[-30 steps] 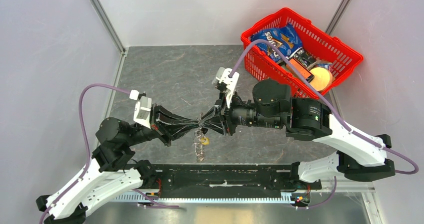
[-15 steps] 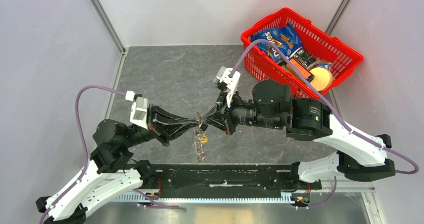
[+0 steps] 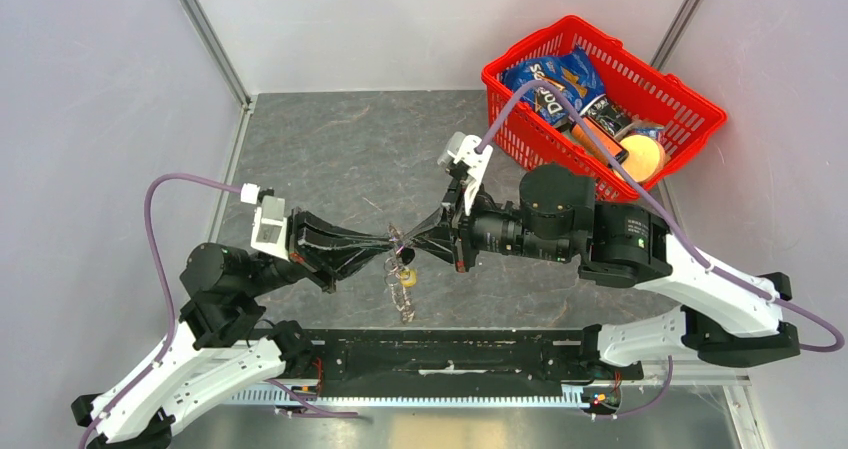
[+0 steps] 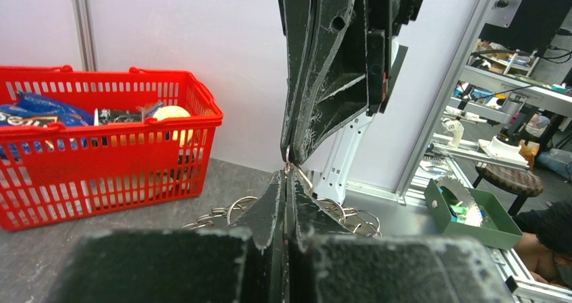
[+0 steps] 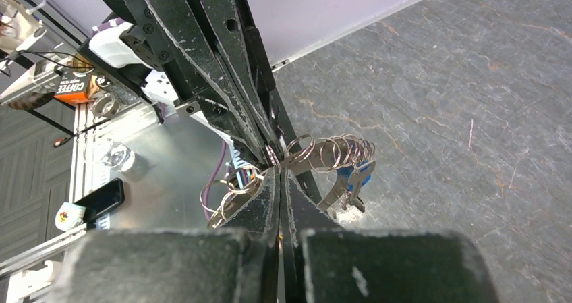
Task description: Put the keys on the keyring
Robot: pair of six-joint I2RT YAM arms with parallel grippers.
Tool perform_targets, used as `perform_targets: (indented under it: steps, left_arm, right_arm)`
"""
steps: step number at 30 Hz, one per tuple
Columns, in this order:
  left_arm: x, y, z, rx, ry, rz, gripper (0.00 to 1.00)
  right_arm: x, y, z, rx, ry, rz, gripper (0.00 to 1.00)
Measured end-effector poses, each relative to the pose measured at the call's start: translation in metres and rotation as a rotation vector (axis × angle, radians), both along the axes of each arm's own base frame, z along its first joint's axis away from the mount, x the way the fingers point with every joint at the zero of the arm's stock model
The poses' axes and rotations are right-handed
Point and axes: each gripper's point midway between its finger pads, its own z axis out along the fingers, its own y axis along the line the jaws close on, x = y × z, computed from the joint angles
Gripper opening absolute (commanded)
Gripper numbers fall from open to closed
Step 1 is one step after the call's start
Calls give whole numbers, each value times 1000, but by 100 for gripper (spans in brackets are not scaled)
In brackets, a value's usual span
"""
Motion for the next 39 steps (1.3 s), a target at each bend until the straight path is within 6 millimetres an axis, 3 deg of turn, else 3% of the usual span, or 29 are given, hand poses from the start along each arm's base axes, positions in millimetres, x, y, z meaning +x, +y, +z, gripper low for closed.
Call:
perform_targets:
  steps: [16, 39]
  left_arm:
    - [-2, 3, 23, -84, -52, -1, 2]
    - [-5, 4, 29, -118, -40, -18, 2]
  right_arm:
    - [-5, -4, 8, 178, 78, -19, 0]
    - [-4, -9, 12, 230, 106, -47, 0]
